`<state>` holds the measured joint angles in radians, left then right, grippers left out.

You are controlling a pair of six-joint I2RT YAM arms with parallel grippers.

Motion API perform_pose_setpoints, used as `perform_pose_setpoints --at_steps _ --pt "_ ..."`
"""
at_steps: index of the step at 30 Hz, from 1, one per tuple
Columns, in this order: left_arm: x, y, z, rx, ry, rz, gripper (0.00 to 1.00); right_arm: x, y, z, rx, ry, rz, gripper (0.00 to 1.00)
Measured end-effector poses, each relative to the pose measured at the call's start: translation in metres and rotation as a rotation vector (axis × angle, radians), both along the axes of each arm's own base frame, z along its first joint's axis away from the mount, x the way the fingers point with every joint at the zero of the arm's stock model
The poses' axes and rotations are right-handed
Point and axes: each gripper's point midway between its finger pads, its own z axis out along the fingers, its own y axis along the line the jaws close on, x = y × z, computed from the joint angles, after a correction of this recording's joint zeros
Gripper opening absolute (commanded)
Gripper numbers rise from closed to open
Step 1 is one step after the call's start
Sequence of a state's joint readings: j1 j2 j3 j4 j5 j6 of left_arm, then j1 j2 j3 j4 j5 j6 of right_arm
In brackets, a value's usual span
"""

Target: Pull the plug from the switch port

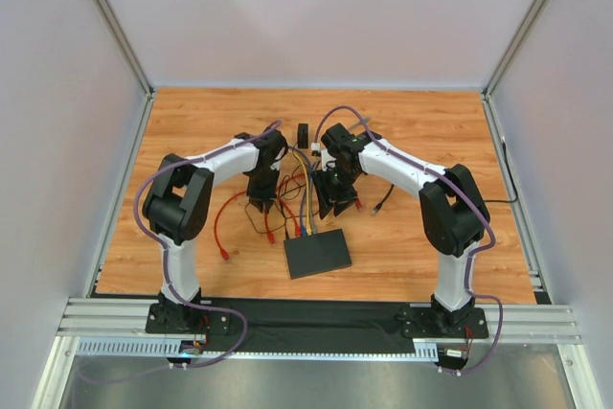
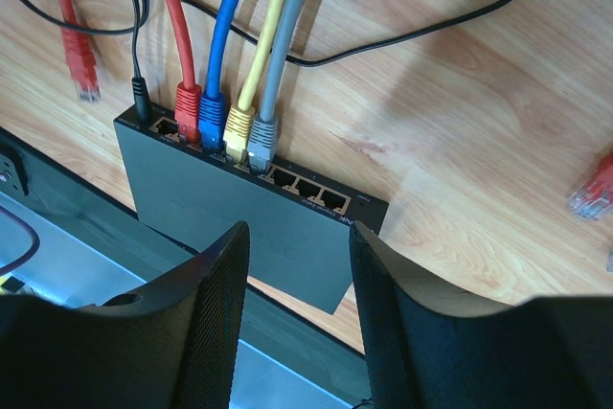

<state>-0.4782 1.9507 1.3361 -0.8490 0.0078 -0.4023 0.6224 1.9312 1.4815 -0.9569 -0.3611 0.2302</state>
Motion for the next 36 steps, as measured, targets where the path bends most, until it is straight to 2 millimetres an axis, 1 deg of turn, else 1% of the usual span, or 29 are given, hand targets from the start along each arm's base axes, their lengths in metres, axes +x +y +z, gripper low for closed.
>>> perform_pose_setpoints --at_steps 3,5,8,12,14,16,18,22,23,25,27,31,33,36 --pt "0.014 0.006 -0.001 0.061 -0.019 -0.001 0.29 0.0 0.0 0.0 0.001 0.001 -0.001 0.48" --pt "0.024 0.008 0.0 0.085 -0.033 -0.004 0.26 0.0 0.0 0.001 0.004 0.004 -0.001 0.48" --pt "0.04 0.01 0.002 0.1 -0.064 -0.002 0.27 0.0 0.001 0.001 0.007 0.005 0.0 0.48" --pt "0.04 0.013 0.009 0.088 -0.078 0.006 0.31 0.001 0.003 0.004 0.026 0.014 -0.002 0.48" --pt "0.036 0.01 0.02 0.053 -0.088 0.008 0.35 0.005 0.007 0.004 0.048 0.024 -0.004 0.48" --pt "0.028 0.007 0.036 0.007 -0.1 0.008 0.37 0.008 0.011 0.003 0.074 0.047 -0.006 0.49" --pt "0.02 0.0 0.056 -0.062 -0.122 0.001 0.37 0.01 0.017 -0.002 0.102 0.076 -0.004 0.5" --pt "0.004 -0.023 0.099 -0.243 -0.159 -0.048 0.36 0.005 0.021 -0.015 0.151 0.143 -0.015 0.53" --pt "-0.001 -0.03 0.107 -0.29 -0.162 -0.068 0.35 0.001 0.02 -0.019 0.16 0.161 -0.017 0.54" --pt "-0.015 -0.045 0.116 -0.378 -0.148 -0.111 0.35 -0.007 0.019 -0.026 0.171 0.192 -0.018 0.57" --pt "-0.032 -0.058 0.112 -0.446 -0.113 -0.152 0.35 -0.013 0.017 -0.031 0.185 0.218 -0.021 0.57" --pt "-0.068 -0.073 0.085 -0.506 0.009 -0.205 0.34 -0.021 0.014 -0.04 0.212 0.253 -0.034 0.57" --pt "-0.079 -0.078 0.078 -0.513 0.048 -0.224 0.33 -0.024 0.014 -0.041 0.24 0.272 -0.045 0.56" --pt "-0.085 -0.085 0.076 -0.525 0.063 -0.254 0.33 -0.025 0.013 -0.041 0.277 0.289 -0.066 0.54"
